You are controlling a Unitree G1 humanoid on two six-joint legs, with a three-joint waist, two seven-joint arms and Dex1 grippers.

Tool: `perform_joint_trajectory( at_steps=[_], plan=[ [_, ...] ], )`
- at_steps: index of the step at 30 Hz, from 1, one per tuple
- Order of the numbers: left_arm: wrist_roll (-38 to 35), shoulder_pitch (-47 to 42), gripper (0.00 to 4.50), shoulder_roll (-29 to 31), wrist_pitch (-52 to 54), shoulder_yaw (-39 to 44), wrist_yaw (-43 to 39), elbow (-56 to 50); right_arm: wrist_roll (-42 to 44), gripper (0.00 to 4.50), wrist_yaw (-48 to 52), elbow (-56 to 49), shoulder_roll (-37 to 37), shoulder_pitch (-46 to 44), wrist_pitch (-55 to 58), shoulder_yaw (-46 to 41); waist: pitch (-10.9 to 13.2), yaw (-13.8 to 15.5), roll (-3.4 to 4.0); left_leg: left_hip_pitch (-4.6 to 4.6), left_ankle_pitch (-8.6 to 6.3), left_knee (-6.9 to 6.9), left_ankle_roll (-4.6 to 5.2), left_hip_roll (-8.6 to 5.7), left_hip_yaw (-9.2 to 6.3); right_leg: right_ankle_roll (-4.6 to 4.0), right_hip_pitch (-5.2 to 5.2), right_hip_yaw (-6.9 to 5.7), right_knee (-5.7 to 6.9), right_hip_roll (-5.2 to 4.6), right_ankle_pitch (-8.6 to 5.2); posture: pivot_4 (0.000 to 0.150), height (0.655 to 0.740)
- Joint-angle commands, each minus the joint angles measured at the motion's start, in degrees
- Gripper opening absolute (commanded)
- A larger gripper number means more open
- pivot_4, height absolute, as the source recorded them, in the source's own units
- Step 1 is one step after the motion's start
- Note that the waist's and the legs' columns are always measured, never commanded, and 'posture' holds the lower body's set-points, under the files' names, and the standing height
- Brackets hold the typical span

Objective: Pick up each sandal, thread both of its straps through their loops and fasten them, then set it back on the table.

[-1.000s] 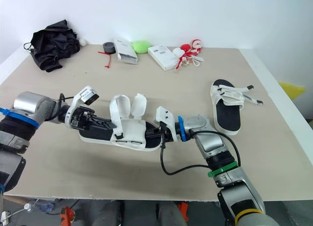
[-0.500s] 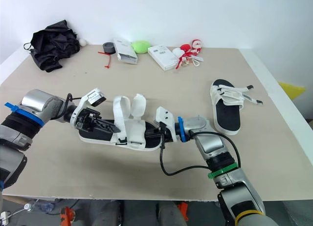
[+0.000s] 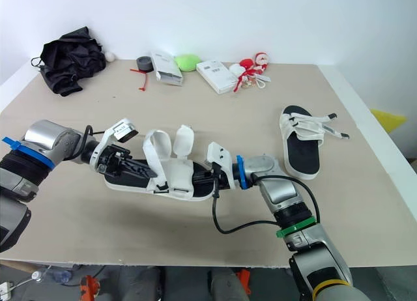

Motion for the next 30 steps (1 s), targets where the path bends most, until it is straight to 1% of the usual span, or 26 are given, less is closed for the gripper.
perform_joint_trajectory(
  at_steps=[1,5,14,20,25,30],
  plan=[
    [-0.5,-1.3,0.06,-0.4,0.9,2.3,-0.6,1.6,-1.8,0.0,-0.3,2.3,0.2,0.9,0.7,2.1,0.0,0.0,0.0,0.0,0.0,0.0,0.0,0.0,0.0,0.0,0.0,0.0,0.01,0.0,0.0,0.15,0.738],
    [-0.9,-1.7,0.06,-0.9,2.1,3.9,-0.6,2.8,-1.7,0.0,-0.3,2.2,0.3,0.9,0.8,2.2,0.0,0.0,0.0,0.01,0.01,0.02,0.01,0.01,0.0,-0.02,0.0,0.0,0.02,0.01,0.01,0.15,0.738],
    [-1.9,-1.5,0.06,0.1,2.9,4.0,-0.6,2.7,-1.7,0.0,-0.4,2.2,0.6,1.0,0.8,2.3,0.0,0.0,0.0,0.01,0.01,0.02,0.01,0.04,0.0,-0.04,0.0,0.0,0.04,0.04,0.02,0.15,0.738],
    [-2.8,-1.5,0.06,1.0,2.9,3.1,-0.6,2.7,-1.6,0.0,-0.5,2.2,0.5,1.1,0.9,2.1,0.0,0.0,0.0,0.02,0.01,0.02,0.01,0.06,-0.01,-0.05,0.0,0.0,0.06,0.06,0.03,0.15,0.738],
    [-2.7,-1.4,0.06,2.6,1.3,0.3,-0.6,1.6,-1.6,0.0,-0.6,2.1,0.5,1.4,0.9,2.0,0.0,-0.1,0.0,0.03,0.01,0.02,0.01,0.06,0.0,-0.05,0.0,0.0,0.07,0.06,0.03,0.15,0.738],
    [-3.3,-1.3,0.06,2.9,0.6,-1.0,-0.6,1.3,-1.5,0.0,-0.8,2.0,0.7,1.5,1.0,2.0,0.0,-0.1,0.0,0.03,0.01,0.04,0.01,0.07,0.0,-0.06,0.0,0.0,0.07,0.06,0.03,0.15,0.738]
  ],
)
